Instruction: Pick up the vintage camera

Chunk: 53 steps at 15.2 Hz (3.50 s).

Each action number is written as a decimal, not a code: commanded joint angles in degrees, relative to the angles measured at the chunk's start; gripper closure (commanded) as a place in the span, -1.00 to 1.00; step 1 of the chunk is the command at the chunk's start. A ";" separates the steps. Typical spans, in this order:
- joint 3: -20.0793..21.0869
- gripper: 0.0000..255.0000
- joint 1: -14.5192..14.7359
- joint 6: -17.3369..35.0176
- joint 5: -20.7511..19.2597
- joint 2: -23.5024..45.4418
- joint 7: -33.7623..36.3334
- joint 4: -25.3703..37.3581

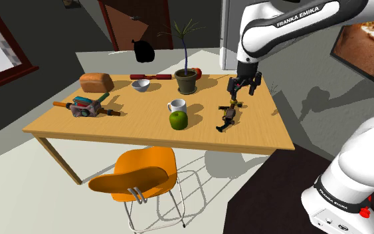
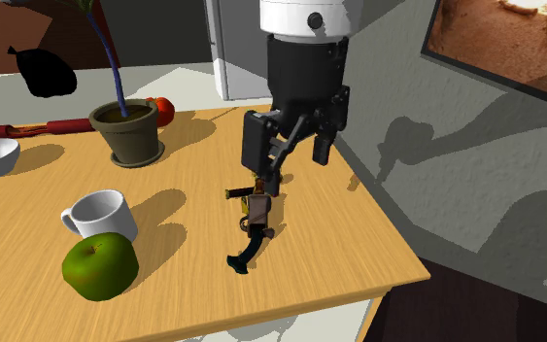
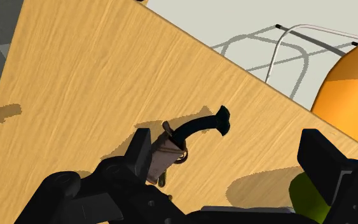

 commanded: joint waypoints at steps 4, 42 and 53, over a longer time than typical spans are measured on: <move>-0.37 -1.00 -1.44 8.86 -1.10 9.91 2.17 1.25; -3.33 1.00 -4.48 28.16 -3.53 42.98 8.42 15.25; -3.40 1.00 -4.37 20.90 -3.65 36.59 8.28 16.12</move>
